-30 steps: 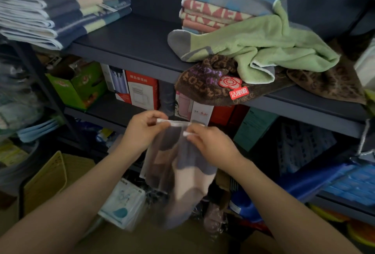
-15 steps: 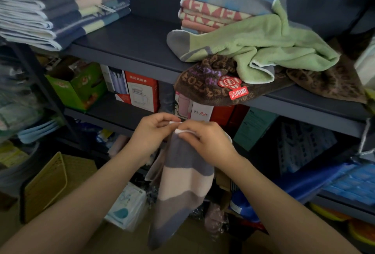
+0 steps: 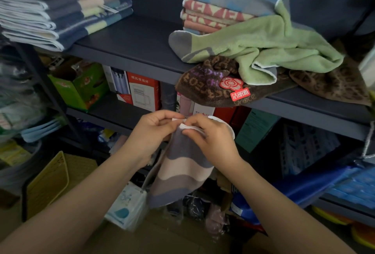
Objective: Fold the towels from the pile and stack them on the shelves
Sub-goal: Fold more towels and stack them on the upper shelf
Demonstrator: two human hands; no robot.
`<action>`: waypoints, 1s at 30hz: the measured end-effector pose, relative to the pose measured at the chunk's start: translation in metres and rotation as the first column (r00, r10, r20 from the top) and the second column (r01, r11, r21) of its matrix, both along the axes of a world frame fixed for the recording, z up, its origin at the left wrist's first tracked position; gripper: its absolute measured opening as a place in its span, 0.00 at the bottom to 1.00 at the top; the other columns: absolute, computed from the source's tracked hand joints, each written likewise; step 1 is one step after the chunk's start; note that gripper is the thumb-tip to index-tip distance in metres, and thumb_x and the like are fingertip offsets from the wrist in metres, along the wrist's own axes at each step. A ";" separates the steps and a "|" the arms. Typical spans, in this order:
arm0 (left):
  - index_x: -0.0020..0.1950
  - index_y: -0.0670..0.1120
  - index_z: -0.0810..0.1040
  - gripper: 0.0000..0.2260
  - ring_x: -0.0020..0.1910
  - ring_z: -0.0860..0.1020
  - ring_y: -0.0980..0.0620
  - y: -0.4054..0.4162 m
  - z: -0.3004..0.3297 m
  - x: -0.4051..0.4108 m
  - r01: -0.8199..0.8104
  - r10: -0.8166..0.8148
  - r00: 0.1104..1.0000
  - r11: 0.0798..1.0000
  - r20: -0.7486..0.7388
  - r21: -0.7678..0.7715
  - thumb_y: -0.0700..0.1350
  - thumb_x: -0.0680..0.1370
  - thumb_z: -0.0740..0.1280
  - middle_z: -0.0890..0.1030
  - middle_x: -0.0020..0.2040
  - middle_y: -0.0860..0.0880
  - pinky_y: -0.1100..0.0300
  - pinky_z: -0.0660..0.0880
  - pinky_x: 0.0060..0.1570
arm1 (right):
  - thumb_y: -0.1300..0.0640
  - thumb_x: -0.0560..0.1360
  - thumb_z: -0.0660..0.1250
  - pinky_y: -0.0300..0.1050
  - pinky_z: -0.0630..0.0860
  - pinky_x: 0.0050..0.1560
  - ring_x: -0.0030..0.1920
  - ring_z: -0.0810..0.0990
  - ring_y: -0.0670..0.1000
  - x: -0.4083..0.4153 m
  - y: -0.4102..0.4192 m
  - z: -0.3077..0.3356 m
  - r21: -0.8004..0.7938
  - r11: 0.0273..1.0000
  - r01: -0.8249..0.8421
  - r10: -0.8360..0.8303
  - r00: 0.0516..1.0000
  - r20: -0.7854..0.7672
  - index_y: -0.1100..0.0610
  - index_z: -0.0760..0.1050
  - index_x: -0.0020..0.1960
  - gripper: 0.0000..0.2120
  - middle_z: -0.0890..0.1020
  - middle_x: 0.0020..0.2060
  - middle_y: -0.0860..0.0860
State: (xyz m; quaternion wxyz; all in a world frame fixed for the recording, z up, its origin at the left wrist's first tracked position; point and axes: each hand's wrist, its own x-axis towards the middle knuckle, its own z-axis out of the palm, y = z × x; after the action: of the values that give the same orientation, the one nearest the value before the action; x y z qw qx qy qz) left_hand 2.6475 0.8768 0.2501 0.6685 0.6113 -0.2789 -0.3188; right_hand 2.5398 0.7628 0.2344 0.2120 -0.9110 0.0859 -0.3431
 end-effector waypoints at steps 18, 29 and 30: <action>0.42 0.60 0.74 0.18 0.43 0.75 0.60 0.016 -0.009 0.035 -0.093 0.107 0.863 0.994 0.493 -0.052 0.35 0.77 0.60 0.77 0.42 0.57 0.61 0.70 0.45 | 0.49 0.73 0.68 0.40 0.64 0.32 0.32 0.72 0.45 -0.024 -0.031 0.003 0.104 0.981 -0.164 0.193 0.880 -0.434 0.54 0.71 0.43 0.09 0.72 0.32 0.43; 0.39 0.59 0.66 0.18 0.35 0.68 0.59 0.028 -0.044 0.067 -0.285 0.197 0.771 0.957 0.606 0.052 0.36 0.79 0.57 0.73 0.38 0.50 0.64 0.65 0.35 | 0.43 0.73 0.63 0.47 0.63 0.51 0.44 0.70 0.52 -0.010 -0.030 0.019 -0.562 0.807 -0.183 0.088 0.977 -0.192 0.55 0.73 0.32 0.18 0.75 0.34 0.50; 0.39 0.57 0.66 0.17 0.36 0.68 0.58 0.029 -0.046 0.068 -0.306 0.226 0.783 0.951 0.580 0.043 0.35 0.79 0.56 0.73 0.37 0.52 0.61 0.65 0.36 | 0.43 0.72 0.64 0.47 0.62 0.52 0.48 0.70 0.53 -0.008 -0.030 0.023 -0.561 0.809 -0.175 0.093 0.981 -0.173 0.56 0.74 0.32 0.19 0.77 0.38 0.51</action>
State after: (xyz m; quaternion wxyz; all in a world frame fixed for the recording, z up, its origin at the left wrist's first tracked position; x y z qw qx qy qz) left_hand 2.7157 0.9054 0.2041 0.5504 0.7549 -0.3540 -0.0426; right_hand 2.5315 0.7327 0.2578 -0.0543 -0.9576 -0.0714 -0.2738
